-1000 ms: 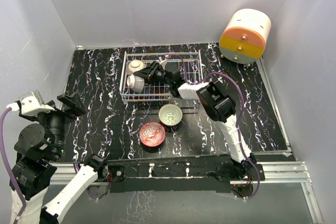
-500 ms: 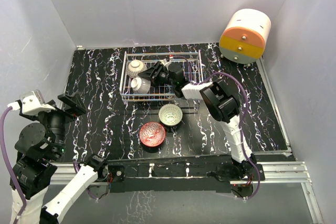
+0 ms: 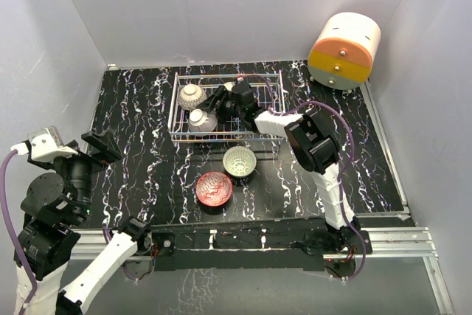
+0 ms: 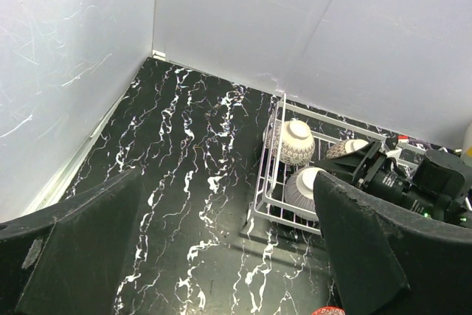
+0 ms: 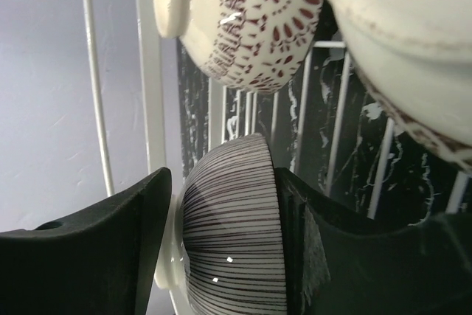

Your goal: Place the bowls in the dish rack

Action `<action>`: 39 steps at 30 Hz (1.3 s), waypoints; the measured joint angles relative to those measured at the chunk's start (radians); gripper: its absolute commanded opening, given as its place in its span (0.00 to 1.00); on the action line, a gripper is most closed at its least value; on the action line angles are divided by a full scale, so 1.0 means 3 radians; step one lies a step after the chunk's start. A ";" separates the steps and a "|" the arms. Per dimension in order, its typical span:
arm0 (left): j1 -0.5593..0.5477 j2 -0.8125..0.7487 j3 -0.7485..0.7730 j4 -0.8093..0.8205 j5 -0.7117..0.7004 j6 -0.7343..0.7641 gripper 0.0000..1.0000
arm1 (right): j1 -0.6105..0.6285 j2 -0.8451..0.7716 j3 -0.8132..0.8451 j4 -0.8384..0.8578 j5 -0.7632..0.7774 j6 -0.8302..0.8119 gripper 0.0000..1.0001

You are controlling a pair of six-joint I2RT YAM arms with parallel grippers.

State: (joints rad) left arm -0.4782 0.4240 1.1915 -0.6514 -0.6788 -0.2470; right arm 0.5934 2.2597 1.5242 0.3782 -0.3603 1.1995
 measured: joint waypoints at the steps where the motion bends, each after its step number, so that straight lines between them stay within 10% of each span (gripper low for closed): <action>1: 0.0000 0.0000 0.0000 0.0000 0.0003 0.0000 0.97 | 0.0000 0.0000 0.0048 -0.0120 0.0028 -0.0055 0.62; 7: 0.0000 0.0000 0.0000 0.0003 0.0009 -0.0001 0.97 | 0.0000 0.0000 0.0412 -0.0791 0.0247 -0.0420 0.69; 12: 0.0000 0.0000 0.0000 0.0043 0.0024 -0.0008 0.97 | 0.0000 -0.0001 0.0543 -0.1090 0.0362 -0.0657 0.99; 29: 0.0000 0.0014 -0.0001 0.0075 0.0046 -0.0025 0.97 | 0.0081 -0.0375 0.0581 -0.1589 0.0765 -0.1184 0.99; 39: 0.0000 0.0046 -0.0003 0.0076 0.0056 -0.0023 0.97 | 0.0336 -0.0380 0.1520 -0.2600 0.1195 -0.2178 0.99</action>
State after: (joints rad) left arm -0.4782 0.4377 1.1908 -0.6285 -0.6621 -0.2539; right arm 0.6941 2.1456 1.9800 -0.4019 -0.0017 0.5461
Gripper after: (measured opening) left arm 0.970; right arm 0.987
